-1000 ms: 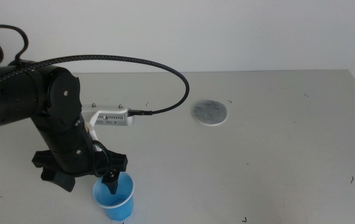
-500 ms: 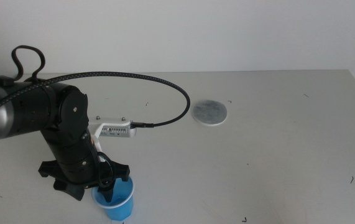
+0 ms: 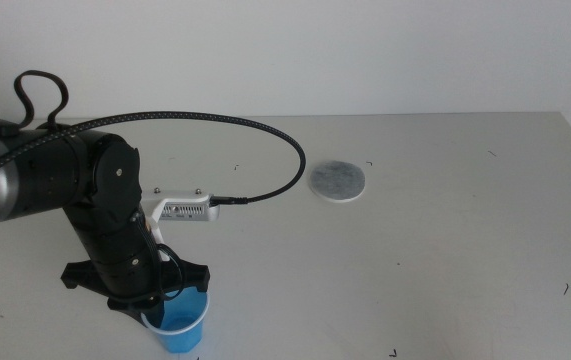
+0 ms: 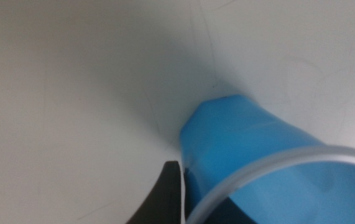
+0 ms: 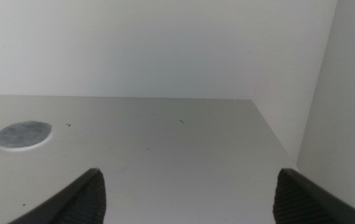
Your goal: Place an empty cup on a cup mat.
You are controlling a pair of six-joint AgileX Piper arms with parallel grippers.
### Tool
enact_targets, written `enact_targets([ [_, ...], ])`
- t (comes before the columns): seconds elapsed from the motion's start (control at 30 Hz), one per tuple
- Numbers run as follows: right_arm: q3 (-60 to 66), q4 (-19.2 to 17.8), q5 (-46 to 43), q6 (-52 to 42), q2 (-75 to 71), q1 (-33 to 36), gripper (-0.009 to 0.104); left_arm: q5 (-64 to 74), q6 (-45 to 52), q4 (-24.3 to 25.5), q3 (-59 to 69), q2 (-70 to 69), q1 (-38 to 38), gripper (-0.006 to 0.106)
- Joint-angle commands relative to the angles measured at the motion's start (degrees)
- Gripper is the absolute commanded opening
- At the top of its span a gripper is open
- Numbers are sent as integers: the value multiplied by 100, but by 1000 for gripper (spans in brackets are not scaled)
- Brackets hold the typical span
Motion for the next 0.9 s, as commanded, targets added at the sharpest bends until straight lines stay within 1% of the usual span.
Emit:
enact_targets([
  [0.0, -48, -79, -428, -29, -149, 3, 94, 211, -33, -16, -167, -307, -41, 0],
  [0.13, -48, -79, -428, -29, -149, 3, 94, 476, -38, -170, -510, -535, -41, 0],
  [0.3, -48, -79, -428, -29, -149, 3, 94, 1080, -57, -224, -1344, -646, -41, 0],
  [0.43, -48, -79, -428, -29, -149, 3, 94, 1263, -75, -158, -2021, -571, -138, 0],
  [0.6, -48, -79, -428, -29, -149, 3, 94, 1683, -204, 5, -3016, 49, -211, 0],
  [0.73, -48, -79, -428, -29, -149, 3, 94, 2191, -198, 12, -4050, 785, -278, 0],
  [0.87, -48, -79, -428, -29, -149, 3, 94, 2237, -186, -30, -5063, 1453, -414, 0],
])
